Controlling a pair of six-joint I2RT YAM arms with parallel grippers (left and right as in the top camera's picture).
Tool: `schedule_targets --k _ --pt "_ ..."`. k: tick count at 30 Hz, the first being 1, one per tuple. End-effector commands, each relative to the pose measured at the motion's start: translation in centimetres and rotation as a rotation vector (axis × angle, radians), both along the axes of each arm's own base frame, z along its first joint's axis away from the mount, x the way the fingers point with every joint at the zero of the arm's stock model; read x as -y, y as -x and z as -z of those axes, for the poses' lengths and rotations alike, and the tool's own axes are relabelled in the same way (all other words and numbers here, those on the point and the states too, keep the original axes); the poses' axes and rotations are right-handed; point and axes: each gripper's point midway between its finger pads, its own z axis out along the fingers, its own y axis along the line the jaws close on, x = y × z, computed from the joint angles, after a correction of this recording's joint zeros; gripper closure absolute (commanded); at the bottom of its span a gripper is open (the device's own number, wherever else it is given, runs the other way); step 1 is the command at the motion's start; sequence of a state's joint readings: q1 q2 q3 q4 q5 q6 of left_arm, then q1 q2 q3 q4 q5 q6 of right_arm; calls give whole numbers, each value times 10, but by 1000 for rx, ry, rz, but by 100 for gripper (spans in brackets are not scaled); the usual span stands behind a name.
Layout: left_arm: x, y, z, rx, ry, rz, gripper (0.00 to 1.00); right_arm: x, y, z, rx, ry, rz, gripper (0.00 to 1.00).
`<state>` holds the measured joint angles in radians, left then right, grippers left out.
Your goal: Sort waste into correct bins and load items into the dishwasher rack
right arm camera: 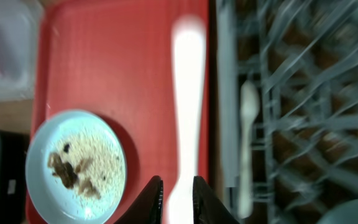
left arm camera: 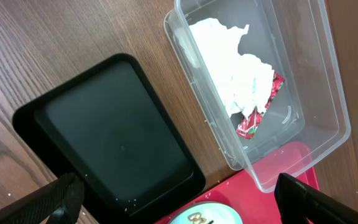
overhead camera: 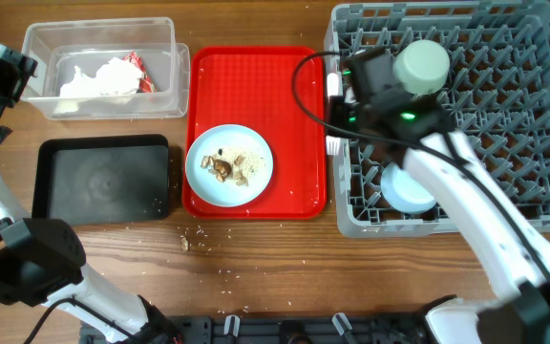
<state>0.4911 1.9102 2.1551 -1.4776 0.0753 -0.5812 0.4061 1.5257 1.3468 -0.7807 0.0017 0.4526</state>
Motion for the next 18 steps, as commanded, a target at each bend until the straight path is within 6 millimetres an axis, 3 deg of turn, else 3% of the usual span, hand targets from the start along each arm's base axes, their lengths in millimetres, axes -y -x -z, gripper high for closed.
schedule_targets --k 1,6,8,13,15,18 --pt "-2 1 -2 1 -10 -5 0 31 -7 -22 95 106 -62 82" --pt "-2 1 -2 1 -10 -5 0 42 2 21 -28 139 -50 82" --pt "-2 1 -2 1 -10 -5 0 24 7 35 -77 67 -109 82" --pt "-2 1 -2 1 -10 -5 0 -25 15 23 -91 -151 -212 79" --pt "-2 1 -2 1 -10 -5 0 -42 25 26 -103 -136 -225 74" --pt "-2 1 -2 1 -10 -5 0 -48 26 45 -111 -16 -118 61"
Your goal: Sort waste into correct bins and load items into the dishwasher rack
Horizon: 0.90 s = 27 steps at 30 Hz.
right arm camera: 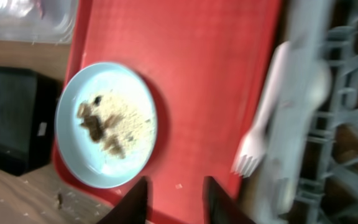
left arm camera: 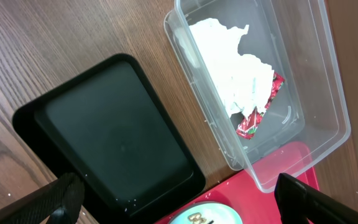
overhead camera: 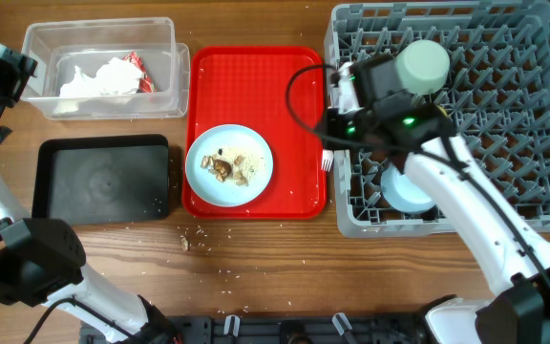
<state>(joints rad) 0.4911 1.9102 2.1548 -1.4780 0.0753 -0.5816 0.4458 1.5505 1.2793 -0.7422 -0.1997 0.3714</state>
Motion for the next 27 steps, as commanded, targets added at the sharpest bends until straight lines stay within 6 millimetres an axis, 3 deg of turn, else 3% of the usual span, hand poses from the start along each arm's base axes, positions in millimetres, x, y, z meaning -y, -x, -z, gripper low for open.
schedule_targets --k 1,3,6,12,16,21,27 --pt "-2 1 -2 2 -11 -5 0 -6 -2 26 -16 121 121 60" --pt "-2 1 -2 2 -11 -5 0 -9 -2 53 -27 225 162 60" --pt "-2 1 -2 2 -11 -5 0 5 -6 94 -63 361 284 60" --pt "-2 1 -2 2 -11 -5 0 22 -9 134 -93 488 328 59" --pt "-2 1 -2 2 -11 -5 0 27 -10 145 -102 521 338 58" --pt "-2 1 -2 2 -11 -5 0 56 -17 147 -124 546 436 51" --pt "-2 1 -2 2 -11 -5 0 50 -24 154 -192 425 360 51"
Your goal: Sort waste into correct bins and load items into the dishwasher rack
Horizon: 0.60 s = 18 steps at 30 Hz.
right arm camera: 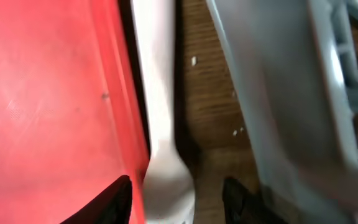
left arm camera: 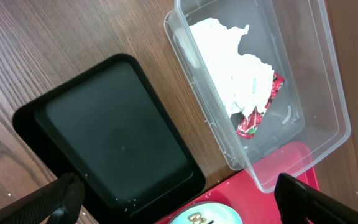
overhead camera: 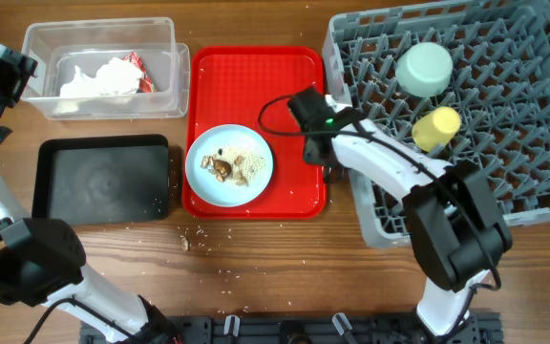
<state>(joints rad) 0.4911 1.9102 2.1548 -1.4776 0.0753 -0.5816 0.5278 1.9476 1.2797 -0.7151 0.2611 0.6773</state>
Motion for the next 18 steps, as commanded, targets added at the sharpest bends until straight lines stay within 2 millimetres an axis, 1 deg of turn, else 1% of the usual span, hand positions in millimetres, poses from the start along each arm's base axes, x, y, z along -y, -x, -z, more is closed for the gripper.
schedule_targets --k 1,4,6,8,13,14,15,17,18 --pt "-2 1 -2 1 -11 -5 0 4 -5 10 -34 -39 -20 51" --pt "-2 1 -2 1 -11 -5 0 3 -4 14 -45 -45 -19 48" --pt "-2 1 -2 1 -11 -5 0 2 0 25 -76 -42 -21 46" --pt "-2 1 -2 1 -11 -5 0 6 2 35 -95 -16 -24 46" --pt "-2 1 -2 1 -11 -5 0 23 -9 32 -89 -54 40 48" --pt "-2 1 -2 1 -11 -5 0 20 -10 33 -112 -112 12 51" --pt "-2 1 -2 1 -11 -5 0 9 -15 32 -134 -238 -65 55" --pt "-2 1 -2 1 -11 -5 0 -3 -16 28 -149 -360 -127 57" --pt "-2 1 -2 1 -11 -5 0 -5 -16 27 -154 -390 -141 57"
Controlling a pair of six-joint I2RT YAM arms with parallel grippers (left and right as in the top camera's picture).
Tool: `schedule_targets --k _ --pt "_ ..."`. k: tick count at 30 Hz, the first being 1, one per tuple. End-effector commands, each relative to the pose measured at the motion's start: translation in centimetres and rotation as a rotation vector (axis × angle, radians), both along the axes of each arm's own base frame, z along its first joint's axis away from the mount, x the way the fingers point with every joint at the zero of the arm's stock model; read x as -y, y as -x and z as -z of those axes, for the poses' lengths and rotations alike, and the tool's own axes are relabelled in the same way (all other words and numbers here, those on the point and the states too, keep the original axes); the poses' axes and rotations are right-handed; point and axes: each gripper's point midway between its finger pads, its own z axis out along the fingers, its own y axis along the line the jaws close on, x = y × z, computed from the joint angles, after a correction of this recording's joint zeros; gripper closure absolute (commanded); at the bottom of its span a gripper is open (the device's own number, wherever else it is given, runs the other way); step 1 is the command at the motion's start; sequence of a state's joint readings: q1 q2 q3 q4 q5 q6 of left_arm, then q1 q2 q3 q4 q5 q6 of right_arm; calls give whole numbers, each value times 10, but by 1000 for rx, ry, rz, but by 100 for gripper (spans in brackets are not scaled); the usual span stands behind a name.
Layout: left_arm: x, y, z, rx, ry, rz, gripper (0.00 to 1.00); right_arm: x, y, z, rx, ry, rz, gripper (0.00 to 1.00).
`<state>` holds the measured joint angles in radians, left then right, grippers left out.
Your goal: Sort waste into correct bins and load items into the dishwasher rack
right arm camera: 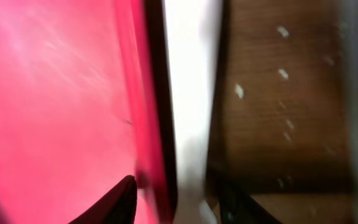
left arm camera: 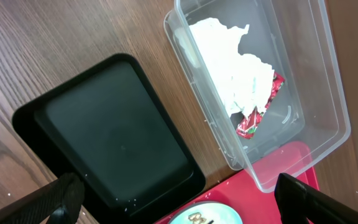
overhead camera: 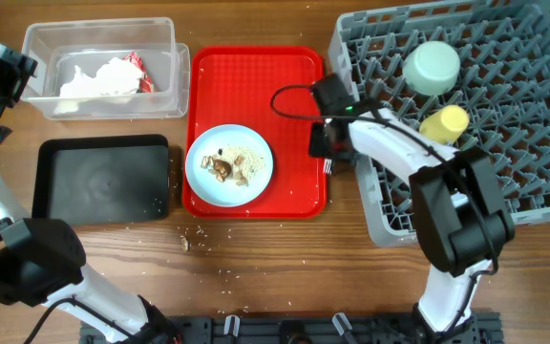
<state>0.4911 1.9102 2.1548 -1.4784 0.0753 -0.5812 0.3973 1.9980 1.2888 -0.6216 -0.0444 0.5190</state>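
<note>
A white plastic fork [right arm camera: 191,93] lies in the narrow gap between the red tray [overhead camera: 256,86] and the grey dish rack [overhead camera: 466,182], its tines [overhead camera: 327,165] pointing toward the table's front. My right gripper [right arm camera: 176,199] is low over that gap, open, one finger over the tray's edge and one on the wood side of the fork. A light blue plate [overhead camera: 229,164] with food scraps sits on the tray. My left gripper [left arm camera: 179,208] hangs open and empty high above the black tray [left arm camera: 117,143].
A clear bin [overhead camera: 165,57] at the back left holds crumpled white tissue [left arm camera: 241,68] and a red wrapper [left arm camera: 253,121]. The rack carries a pale bowl [overhead camera: 431,65] and a yellow cup [overhead camera: 444,122]. Crumbs dot the wood in front of the tray.
My right gripper has shifted a little to the right along the tray's right edge, still open astride the fork. The rack sits slightly farther right. The left arm has not moved.
My right gripper first held the white fork over the tray's right edge by the rack. Then the fork lay loose against the rack's left wall with the gripper open above it. Then the gripper was low astride the fork and the rack stood skewed rightward, as now.
</note>
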Motion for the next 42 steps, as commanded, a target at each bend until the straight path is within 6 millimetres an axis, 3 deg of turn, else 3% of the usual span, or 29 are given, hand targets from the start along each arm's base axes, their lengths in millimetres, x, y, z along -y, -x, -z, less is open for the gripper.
schedule_targets --k 1,7,10,13,18,20,24,36,42 --pt "-2 1 -2 2 -11 -5 0 1 1 8 -72 -165 -56 57" --pt "-2 1 -2 2 -11 -5 0 -2 1 -5 -65 -203 -56 66" --pt "-2 1 -2 2 -11 -5 0 -3 -4 -30 -8 -219 -61 78" --pt "-2 1 -2 2 -11 -5 0 -2 -4 -44 18 -222 -59 83" --pt "-2 1 -2 2 -11 -5 0 13 -5 -42 22 -140 -11 86" --pt "-2 1 -2 2 -11 -5 0 14 -3 -41 15 -138 -11 96" --pt "-2 1 -2 2 -11 -5 0 14 -4 -43 21 -138 -12 96" --pt "-2 1 -2 2 -11 -5 0 17 -5 -94 131 -155 -16 96" --pt "-2 1 -2 2 -11 -5 0 18 -3 -103 145 -154 -16 96"
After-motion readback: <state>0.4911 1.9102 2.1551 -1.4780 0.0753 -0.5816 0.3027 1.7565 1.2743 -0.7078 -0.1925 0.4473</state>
